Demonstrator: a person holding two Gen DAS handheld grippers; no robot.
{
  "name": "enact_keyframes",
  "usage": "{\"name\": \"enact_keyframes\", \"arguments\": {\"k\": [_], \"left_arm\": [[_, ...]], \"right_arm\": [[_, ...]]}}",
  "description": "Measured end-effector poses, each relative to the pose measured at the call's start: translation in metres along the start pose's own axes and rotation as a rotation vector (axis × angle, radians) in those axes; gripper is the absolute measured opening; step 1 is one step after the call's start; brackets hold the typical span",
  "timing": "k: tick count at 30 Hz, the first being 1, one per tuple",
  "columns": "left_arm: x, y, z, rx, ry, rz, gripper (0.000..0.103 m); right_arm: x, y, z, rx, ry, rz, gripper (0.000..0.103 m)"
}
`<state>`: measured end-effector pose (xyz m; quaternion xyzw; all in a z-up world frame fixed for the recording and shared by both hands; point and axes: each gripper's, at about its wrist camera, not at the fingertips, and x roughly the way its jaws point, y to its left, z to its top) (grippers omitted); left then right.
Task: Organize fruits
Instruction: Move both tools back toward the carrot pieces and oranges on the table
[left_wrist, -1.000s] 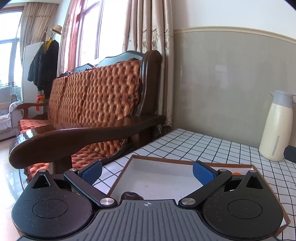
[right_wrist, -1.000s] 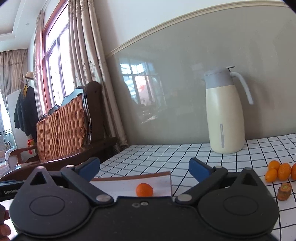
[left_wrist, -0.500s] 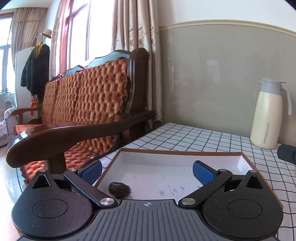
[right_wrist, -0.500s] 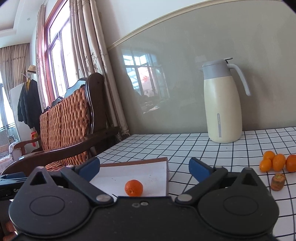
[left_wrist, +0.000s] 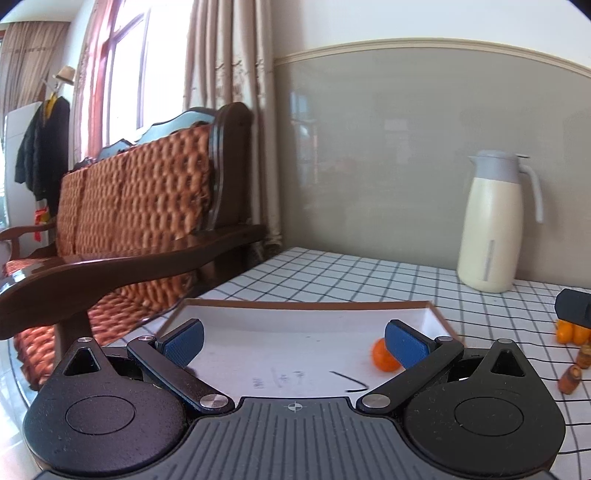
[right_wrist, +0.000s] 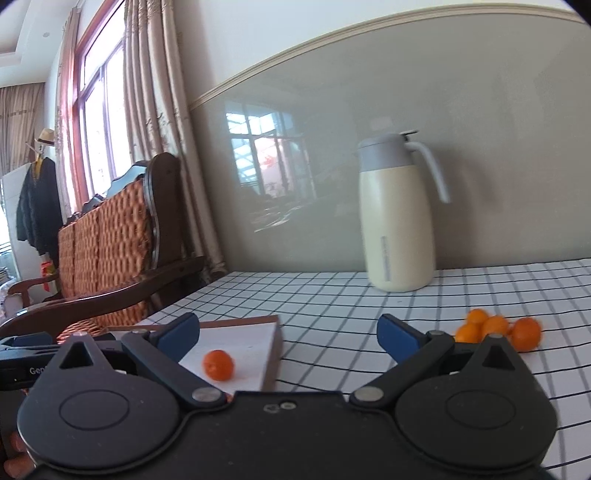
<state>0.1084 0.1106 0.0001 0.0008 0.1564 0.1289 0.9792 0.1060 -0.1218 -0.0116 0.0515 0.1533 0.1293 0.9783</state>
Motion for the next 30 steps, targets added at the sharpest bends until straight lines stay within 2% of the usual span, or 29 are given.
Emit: {"name": "enact_keyframes", "arguments": {"k": [7, 16, 21, 30], "left_arm": [[-0.012, -0.029, 0.000, 0.039, -0.023, -0.051, 0.103], [-0.023, -0.072, -0.002, 0.077, -0.030, -0.170, 0.103], [-0.026, -0.097, -0.007, 0.102, -0.013, -0.230, 0.103], [-0.024, -0.149, -0.019, 0.148, 0.030, -0.321, 0.103]], "right_arm": [[-0.015, -0.023, 0.005, 0.015, -0.007, -0.037, 0.097], [-0.034, -0.067, 0.016, 0.091, -0.054, -0.161, 0.097], [-0.041, -0.091, 0.014, 0.139, -0.030, -0.230, 0.097], [-0.046, -0.122, 0.003, 0.142, 0.045, -0.356, 0.096]]}}
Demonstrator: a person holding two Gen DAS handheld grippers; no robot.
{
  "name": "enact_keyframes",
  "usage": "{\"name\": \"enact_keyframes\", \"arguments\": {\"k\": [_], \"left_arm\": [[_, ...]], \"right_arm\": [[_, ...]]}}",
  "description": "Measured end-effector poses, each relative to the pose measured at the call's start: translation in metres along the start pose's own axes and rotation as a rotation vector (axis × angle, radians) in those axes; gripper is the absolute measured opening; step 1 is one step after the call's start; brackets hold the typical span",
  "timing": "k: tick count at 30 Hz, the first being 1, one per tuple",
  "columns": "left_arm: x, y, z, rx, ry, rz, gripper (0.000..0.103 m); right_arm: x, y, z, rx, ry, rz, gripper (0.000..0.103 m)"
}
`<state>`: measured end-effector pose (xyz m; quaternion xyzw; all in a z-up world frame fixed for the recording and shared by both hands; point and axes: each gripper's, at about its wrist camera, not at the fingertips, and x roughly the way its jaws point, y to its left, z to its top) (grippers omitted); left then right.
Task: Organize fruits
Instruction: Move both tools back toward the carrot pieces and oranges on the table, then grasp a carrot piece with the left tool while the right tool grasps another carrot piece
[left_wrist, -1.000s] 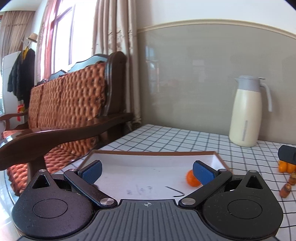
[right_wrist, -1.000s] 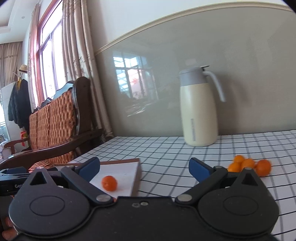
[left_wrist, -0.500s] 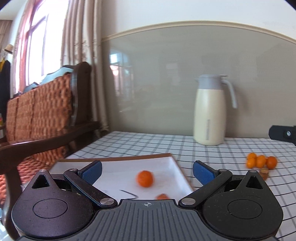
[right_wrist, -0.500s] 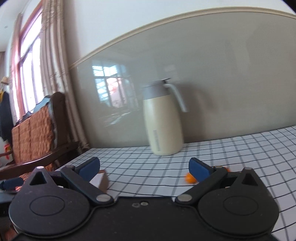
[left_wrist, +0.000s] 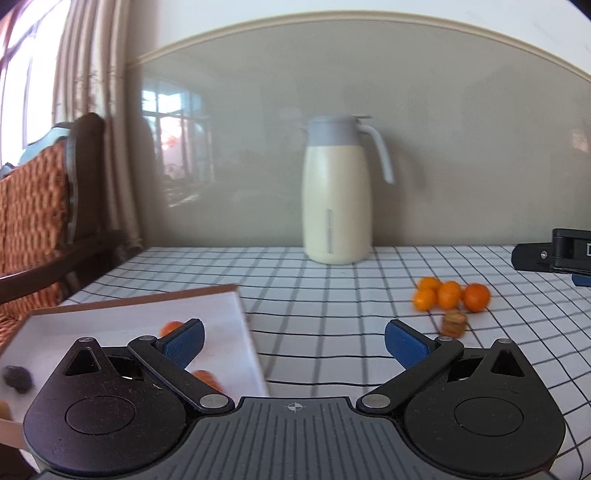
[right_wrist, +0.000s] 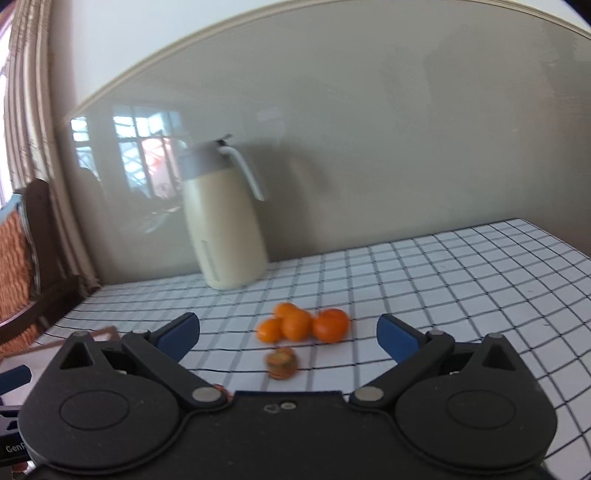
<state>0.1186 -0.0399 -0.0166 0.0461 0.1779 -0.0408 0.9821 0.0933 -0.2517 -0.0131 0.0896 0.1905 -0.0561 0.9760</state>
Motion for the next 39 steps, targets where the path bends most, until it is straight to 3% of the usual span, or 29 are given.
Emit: {"name": "enact_keyframes", "arguments": {"k": [13, 15, 22, 24, 26, 28, 34, 39], "left_arm": [[0.033, -0.061, -0.009, 0.044, 0.076, -0.088, 0.101], [0.038, -0.066, -0.010, 0.046, 0.097, -0.091, 0.092], [0.050, -0.079, -0.015, 0.040, 0.138, -0.113, 0.082], [0.053, -0.081, -0.016, 0.035, 0.153, -0.117, 0.075], [0.057, -0.084, -0.017, 0.036, 0.177, -0.122, 0.061], [0.061, -0.085, -0.018, 0.031, 0.195, -0.127, 0.053], [0.067, -0.087, -0.019, 0.020, 0.213, -0.156, 0.038], [0.071, -0.088, -0.020, 0.022, 0.216, -0.164, 0.033]], "right_arm": [[0.013, -0.023, -0.007, -0.017, 0.073, 0.020, 0.066], [0.016, -0.022, -0.008, -0.034, 0.088, 0.031, 0.062], [0.025, -0.023, -0.012, -0.063, 0.128, 0.059, 0.048], [0.028, -0.023, -0.013, -0.061, 0.134, 0.060, 0.048], [0.030, -0.024, -0.013, -0.057, 0.137, 0.063, 0.048], [0.031, -0.023, -0.014, -0.056, 0.139, 0.063, 0.048], [0.038, -0.022, -0.014, -0.050, 0.149, 0.071, 0.048], [0.044, -0.018, -0.014, -0.050, 0.154, 0.074, 0.048]]}}
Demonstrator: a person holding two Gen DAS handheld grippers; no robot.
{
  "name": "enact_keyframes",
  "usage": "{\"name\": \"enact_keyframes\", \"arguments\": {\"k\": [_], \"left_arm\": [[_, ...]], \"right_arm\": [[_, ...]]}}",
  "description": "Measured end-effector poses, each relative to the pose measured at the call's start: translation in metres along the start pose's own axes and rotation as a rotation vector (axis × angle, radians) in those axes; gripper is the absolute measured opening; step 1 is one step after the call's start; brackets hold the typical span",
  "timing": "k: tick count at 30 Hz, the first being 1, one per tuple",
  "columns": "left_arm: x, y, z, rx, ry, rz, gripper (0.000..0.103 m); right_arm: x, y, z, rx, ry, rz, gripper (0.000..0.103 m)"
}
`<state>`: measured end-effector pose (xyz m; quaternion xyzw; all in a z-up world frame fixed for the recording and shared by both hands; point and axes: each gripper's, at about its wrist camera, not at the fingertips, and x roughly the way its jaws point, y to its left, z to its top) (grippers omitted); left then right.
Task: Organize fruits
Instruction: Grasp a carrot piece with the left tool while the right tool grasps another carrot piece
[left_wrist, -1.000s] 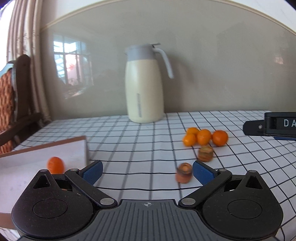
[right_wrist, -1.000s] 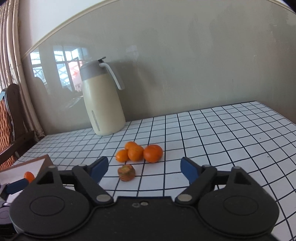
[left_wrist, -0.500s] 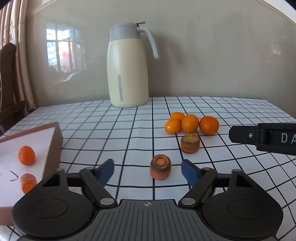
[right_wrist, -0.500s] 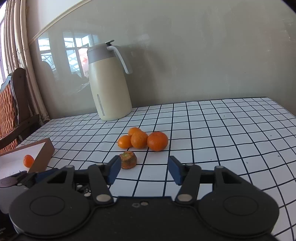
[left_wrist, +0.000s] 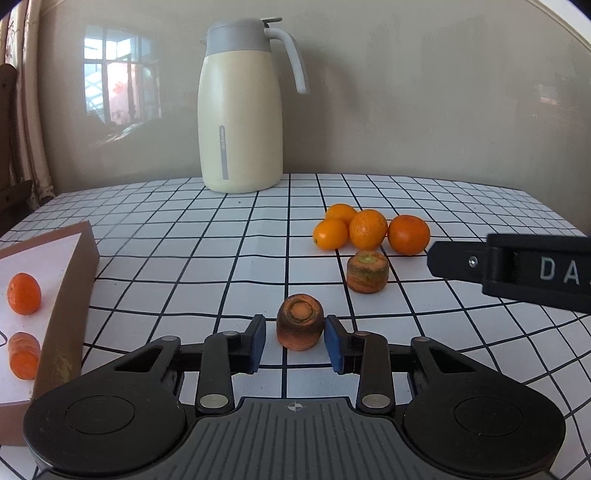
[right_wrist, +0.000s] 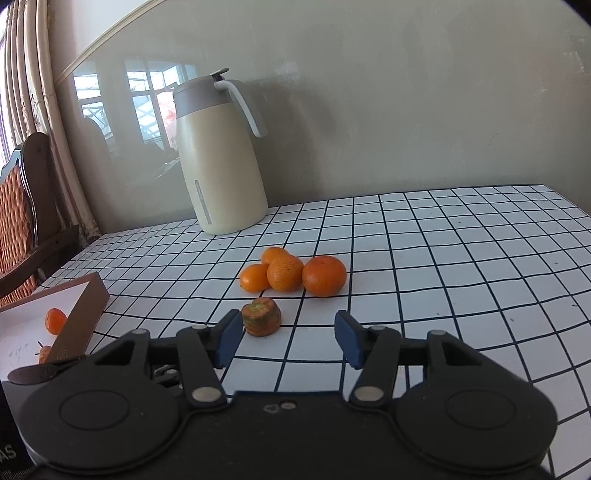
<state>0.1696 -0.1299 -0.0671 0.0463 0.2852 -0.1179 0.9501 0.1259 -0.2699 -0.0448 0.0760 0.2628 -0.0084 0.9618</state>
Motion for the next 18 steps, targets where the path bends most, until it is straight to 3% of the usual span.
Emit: {"name": "enact_keyframes", "arguments": {"k": [1, 18], "left_arm": [[0.000, 0.000, 0.000, -0.001, 0.000, -0.003, 0.029], [0.012, 0.033, 0.008, -0.073, 0.023, 0.034, 0.029]], "right_arm": [[0.001, 0.000, 0.000, -0.002, 0.001, 0.001, 0.048], [0.033, 0.020, 0.001, -0.041, 0.063, 0.014, 0.048]]}}
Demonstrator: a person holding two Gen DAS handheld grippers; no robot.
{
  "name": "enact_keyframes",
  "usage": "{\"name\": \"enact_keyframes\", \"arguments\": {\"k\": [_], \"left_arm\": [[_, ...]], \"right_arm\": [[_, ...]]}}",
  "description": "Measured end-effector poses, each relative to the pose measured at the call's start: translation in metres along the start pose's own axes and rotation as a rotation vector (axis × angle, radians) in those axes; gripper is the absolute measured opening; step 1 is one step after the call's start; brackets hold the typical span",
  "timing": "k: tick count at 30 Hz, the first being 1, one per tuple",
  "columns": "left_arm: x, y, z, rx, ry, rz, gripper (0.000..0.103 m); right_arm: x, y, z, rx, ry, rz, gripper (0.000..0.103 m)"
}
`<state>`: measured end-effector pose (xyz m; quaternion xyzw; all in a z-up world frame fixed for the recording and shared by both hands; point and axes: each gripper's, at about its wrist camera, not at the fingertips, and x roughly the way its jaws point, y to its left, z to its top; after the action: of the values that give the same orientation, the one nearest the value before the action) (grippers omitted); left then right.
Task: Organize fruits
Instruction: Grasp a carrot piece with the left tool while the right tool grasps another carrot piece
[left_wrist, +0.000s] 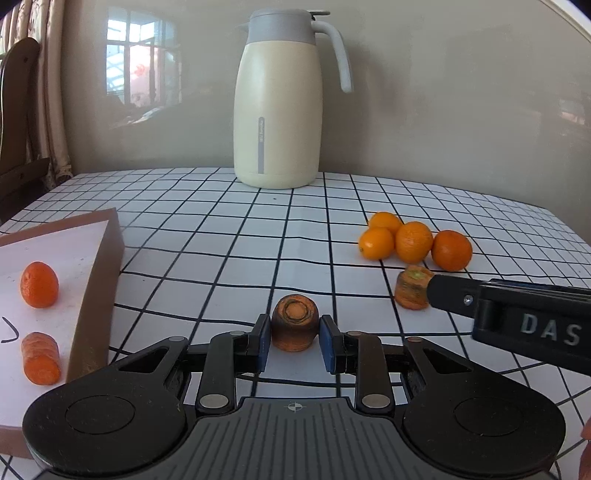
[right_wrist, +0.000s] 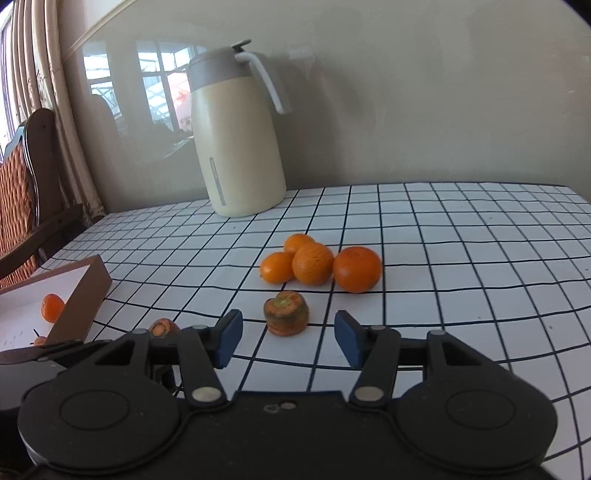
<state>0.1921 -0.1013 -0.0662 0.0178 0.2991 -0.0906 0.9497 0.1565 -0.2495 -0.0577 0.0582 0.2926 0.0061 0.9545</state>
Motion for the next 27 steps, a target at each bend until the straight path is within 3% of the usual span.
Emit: {"name": "enact_keyframes", "arguments": {"k": [11, 14, 17, 27], "left_arm": [[0.010, 0.010, 0.005, -0.017, -0.003, 0.008, 0.029], [0.013, 0.011, 0.005, -0.019, 0.001, 0.007, 0.029], [0.015, 0.011, 0.006, -0.017, 0.003, 0.011, 0.029], [0.018, 0.011, 0.007, -0.017, 0.003, 0.019, 0.029]], "right_arm": [[0.037, 0.008, 0.005, 0.009, 0.077, -0.038, 0.047], [0.043, 0.008, 0.006, 0.007, 0.077, -0.056, 0.042], [0.046, 0.009, 0.007, -0.005, 0.076, -0.071, 0.032], [0.042, 0.014, 0.002, -0.042, 0.057, -0.077, 0.025]]}}
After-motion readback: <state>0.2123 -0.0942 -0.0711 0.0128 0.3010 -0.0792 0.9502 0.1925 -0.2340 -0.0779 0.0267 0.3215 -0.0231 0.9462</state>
